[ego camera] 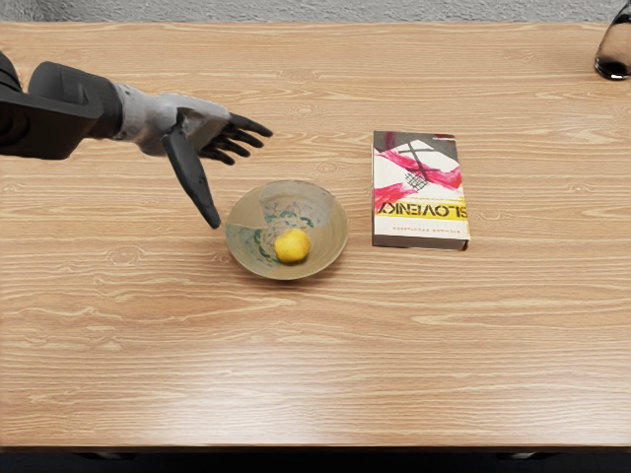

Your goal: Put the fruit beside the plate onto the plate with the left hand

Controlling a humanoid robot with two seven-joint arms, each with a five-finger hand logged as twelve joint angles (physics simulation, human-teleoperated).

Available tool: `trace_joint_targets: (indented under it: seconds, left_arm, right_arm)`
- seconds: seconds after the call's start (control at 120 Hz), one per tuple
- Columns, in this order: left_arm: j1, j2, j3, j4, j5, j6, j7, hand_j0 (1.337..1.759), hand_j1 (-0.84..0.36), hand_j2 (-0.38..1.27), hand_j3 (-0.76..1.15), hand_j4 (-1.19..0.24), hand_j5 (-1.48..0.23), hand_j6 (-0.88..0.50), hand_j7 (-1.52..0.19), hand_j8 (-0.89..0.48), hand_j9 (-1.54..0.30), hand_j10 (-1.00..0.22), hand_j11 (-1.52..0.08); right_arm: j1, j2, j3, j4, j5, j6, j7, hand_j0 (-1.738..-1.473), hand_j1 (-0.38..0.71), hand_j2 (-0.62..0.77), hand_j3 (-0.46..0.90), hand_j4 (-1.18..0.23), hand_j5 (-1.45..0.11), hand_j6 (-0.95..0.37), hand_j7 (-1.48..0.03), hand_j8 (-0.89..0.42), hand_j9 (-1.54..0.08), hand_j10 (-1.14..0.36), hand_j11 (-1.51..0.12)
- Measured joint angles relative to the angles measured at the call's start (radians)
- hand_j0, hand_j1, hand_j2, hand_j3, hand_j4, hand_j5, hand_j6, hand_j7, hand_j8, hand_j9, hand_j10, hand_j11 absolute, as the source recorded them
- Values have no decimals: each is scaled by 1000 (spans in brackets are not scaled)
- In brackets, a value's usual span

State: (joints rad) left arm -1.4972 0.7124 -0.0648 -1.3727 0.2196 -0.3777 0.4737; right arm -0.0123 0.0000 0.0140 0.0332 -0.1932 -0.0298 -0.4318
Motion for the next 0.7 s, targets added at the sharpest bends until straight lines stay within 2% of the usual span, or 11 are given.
trace_joint_targets:
  seconds: [0.217, 0.3, 0.417, 0.583, 0.7]
  left_arm:
    - [25, 61, -42, 0, -146, -111, -25, 1658, 312, 7, 0, -33, -41, -33, -41, -33, -41, -32, -41]
    - [101, 106, -82, 0, -189, -160, -27, 1658, 314, 6, 0, -31, -39, -31, -39, -31, -38, -31, -38]
    - [122, 143, -129, 0, -220, -209, -28, 1658, 316, 6, 0, -29, -37, -30, -37, -29, -37, -29, -37]
    - [199, 177, -182, 4, -257, -229, -29, 1658, 319, 5, 0, -27, -33, -27, -33, -27, -33, -26, -33]
    - [210, 190, -203, 8, -266, -232, -34, 1658, 320, 5, 0, -25, -32, -25, -32, -25, -32, -25, -32]
  right_arm:
    - [0, 0, 0, 0, 0, 0, 0, -1658, -349, 0, 0, -1, 0, -2, 0, -1, 0, -1, 0]
    - [0, 0, 0, 0, 0, 0, 0, -1658, -349, 1, 0, -1, 0, -2, 0, -1, 0, -1, 0]
    - [0, 0, 0, 0, 0, 0, 0, -1658, -349, 1, 0, -1, 0, -2, 0, -1, 0, -1, 0]
    - [0, 0, 0, 0, 0, 0, 0, -1658, -349, 1, 0, -1, 0, -2, 0, -1, 0, -1, 0]
    - [0, 0, 0, 0, 0, 0, 0, -1658, -349, 1, 0, -1, 0, -2, 0, -1, 0, -1, 0]
